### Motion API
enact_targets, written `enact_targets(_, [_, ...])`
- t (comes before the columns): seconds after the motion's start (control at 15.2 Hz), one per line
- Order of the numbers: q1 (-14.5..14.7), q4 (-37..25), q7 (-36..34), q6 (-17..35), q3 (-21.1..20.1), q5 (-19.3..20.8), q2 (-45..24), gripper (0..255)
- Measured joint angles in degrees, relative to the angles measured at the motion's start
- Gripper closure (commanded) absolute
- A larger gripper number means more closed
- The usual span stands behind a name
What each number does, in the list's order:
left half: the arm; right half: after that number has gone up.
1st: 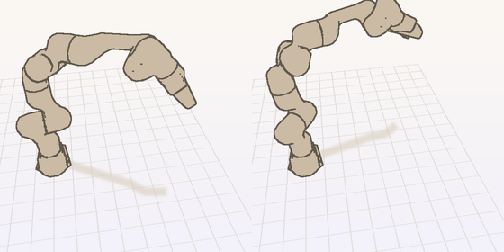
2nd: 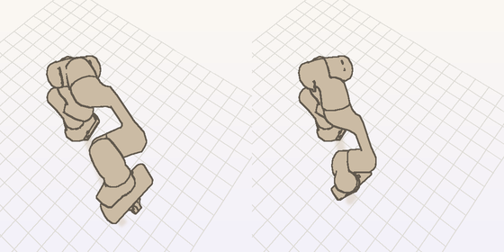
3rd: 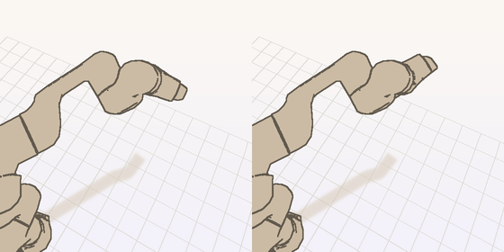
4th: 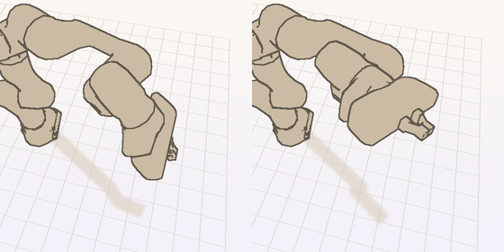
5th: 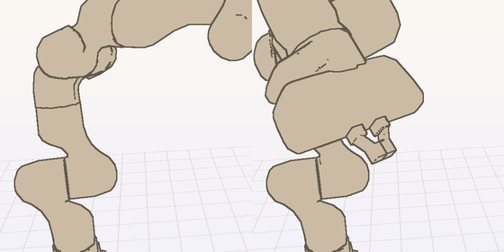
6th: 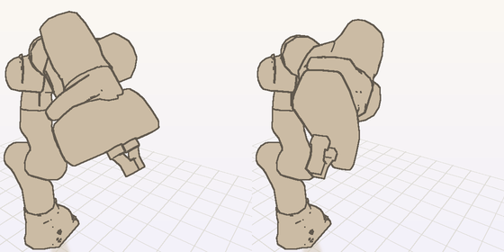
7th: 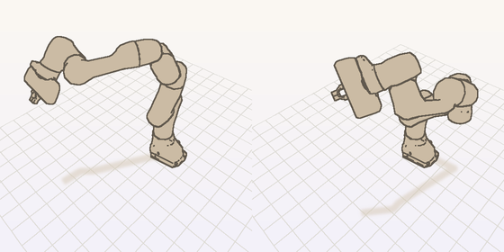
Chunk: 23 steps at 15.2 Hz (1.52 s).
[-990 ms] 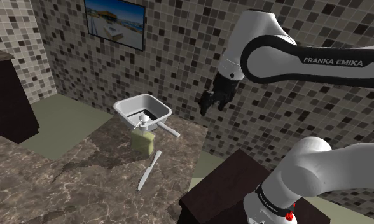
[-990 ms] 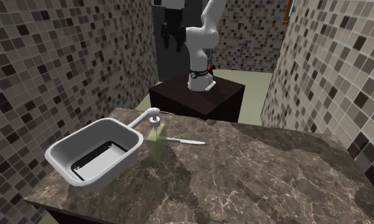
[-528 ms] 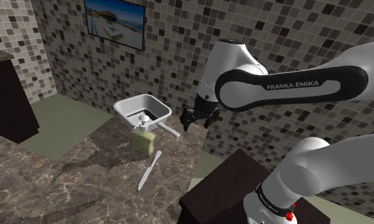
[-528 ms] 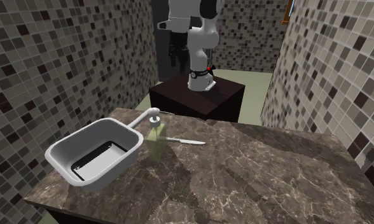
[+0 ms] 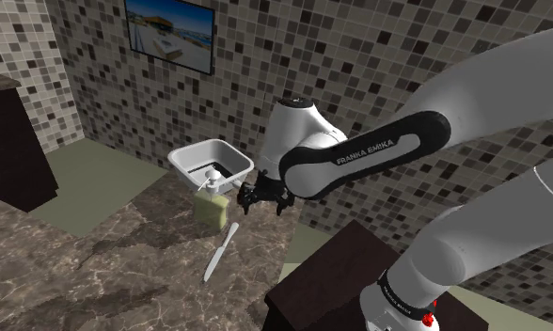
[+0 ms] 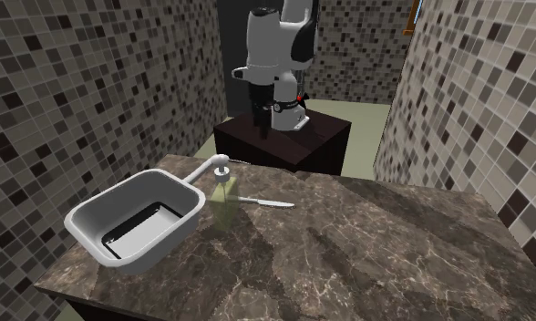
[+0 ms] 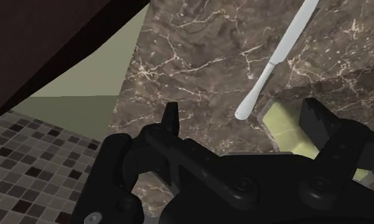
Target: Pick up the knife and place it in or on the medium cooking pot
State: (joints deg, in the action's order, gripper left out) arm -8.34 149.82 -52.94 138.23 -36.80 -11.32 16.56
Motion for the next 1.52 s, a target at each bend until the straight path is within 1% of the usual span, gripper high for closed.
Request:
enact_targets(0.13, [-2.6, -1.7, -7.2, 3.8, -3.3, 3.9, -6.2, 0])
enact_targets(0.26, [-4.8, -2.8, -14.5, 6.9, -5.2, 8.9, -11.7, 0])
enact_targets(0.33, [-5.8, -4.4, -19.3, 8.3, -6.1, 13.0, -15.7, 0])
enact_targets(0.4, [-6.0, -5.4, -24.5, 9.8, -6.0, 17.6, -19.4, 0])
enact_targets(0.46, [-5.7, -6.7, -28.8, 10.3, -5.3, 21.1, -22.3, 0])
enact_targets(0.53, [-4.6, -7.8, -33.4, 11.2, -4.4, 24.7, -25.2, 0])
enact_targets(0.59, [-3.7, -8.8, -36.9, 11.7, -3.1, 27.2, -27.5, 0])
enact_targets(0.66, [-1.9, -10.9, -41.0, 12.0, -1.2, 30.5, -30.8, 0])
enact_targets(0.79, [1.9, -14.5, -48.3, 13.1, 2.9, 35.8, -36.7, 0])
enact_targets(0.92, [5.2, -17.9, -53.3, 13.8, 6.2, 38.7, -41.3, 0])
enact_targets(0.99, [6.1, -18.4, -54.7, 14.3, 7.2, 39.6, -42.4, 0])
enact_targets(1.32, [8.9, -20.3, -57.6, 16.7, 10.8, 43.1, -46.9, 0])
enact_targets(1.52, [9.8, -20.8, -58.6, 17.8, 12.3, 44.5, -48.4, 0])
